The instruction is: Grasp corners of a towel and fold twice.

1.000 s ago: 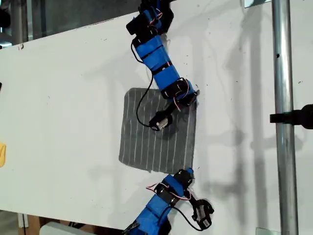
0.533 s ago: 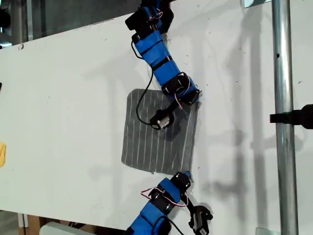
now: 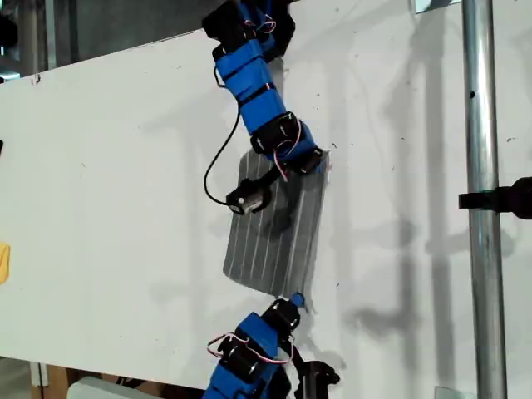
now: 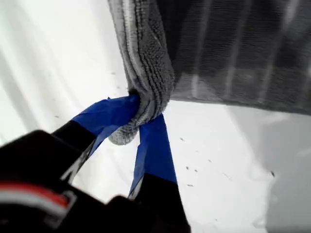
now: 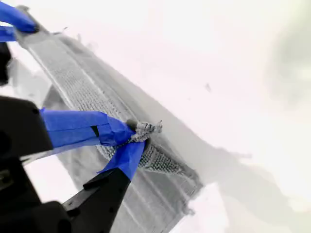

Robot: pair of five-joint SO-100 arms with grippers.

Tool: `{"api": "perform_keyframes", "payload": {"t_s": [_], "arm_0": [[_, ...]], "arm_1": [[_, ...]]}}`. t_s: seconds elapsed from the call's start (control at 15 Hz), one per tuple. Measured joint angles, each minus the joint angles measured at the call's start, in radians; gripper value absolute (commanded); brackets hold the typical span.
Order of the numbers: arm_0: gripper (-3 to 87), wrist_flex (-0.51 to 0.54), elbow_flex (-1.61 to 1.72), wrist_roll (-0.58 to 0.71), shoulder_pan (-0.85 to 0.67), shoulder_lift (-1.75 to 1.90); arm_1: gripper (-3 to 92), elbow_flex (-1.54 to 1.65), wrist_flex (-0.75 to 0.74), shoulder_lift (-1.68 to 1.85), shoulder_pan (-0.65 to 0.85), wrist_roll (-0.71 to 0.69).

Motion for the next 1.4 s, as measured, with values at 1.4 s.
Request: {"api": "perform_keyframes", "payload": {"t_s": [1.4], "arm_0": [[-2.8,-0.282,0.390,0.264,-0.472,0.150]], "arm_1": [[-0.3,0.245,-0.084,-0.015,0.308,-0.091]]}}
